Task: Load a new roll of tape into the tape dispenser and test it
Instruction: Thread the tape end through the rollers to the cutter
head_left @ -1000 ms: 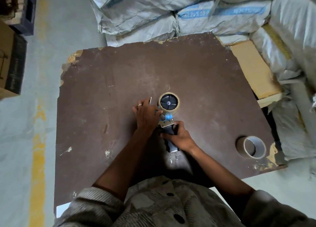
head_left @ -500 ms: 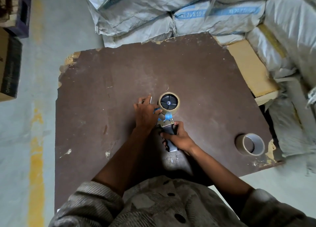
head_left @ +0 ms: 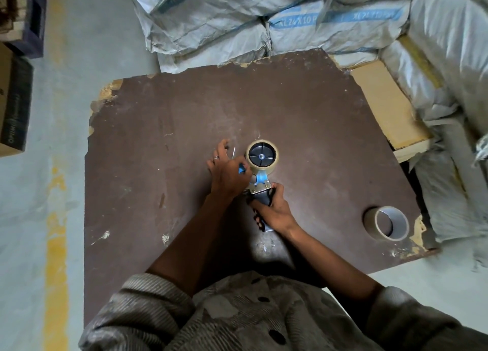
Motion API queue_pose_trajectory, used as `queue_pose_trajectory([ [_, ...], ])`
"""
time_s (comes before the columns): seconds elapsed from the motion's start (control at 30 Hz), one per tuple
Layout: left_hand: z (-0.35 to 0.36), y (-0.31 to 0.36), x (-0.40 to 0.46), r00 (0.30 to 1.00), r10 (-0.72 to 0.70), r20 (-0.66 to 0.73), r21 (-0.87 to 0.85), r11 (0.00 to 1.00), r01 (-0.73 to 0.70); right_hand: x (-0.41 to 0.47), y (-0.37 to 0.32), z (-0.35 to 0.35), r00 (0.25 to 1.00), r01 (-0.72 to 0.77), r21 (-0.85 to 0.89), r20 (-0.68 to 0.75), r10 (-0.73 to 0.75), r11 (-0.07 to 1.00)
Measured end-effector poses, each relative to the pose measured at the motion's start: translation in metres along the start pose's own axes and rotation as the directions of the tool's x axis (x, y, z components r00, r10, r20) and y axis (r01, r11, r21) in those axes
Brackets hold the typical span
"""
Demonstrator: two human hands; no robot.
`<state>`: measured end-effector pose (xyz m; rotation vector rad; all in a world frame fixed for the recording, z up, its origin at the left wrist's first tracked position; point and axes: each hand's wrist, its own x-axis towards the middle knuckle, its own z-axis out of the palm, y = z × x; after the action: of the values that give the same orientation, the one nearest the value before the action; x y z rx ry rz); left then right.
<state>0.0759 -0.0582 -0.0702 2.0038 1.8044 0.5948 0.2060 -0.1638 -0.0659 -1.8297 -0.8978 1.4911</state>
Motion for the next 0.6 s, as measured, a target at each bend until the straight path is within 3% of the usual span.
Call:
queue_pose_trajectory([
  [0.17, -0.003, -0.003, 0.004, 0.997, 0.072, 0.033, 0.119, 0.990, -0.076, 0.000, 0.002, 0.002, 0.996, 0.052, -0.010, -0.072, -0.052, 0.999],
  [0.6, -0.012, -0.016, 0.002, 0.964, 0.251, 0.085, 0.083, 0.963, -0.258, 0.000, 0.003, 0.003, 0.993, 0.094, -0.081, -0.069, -0.100, 0.992],
])
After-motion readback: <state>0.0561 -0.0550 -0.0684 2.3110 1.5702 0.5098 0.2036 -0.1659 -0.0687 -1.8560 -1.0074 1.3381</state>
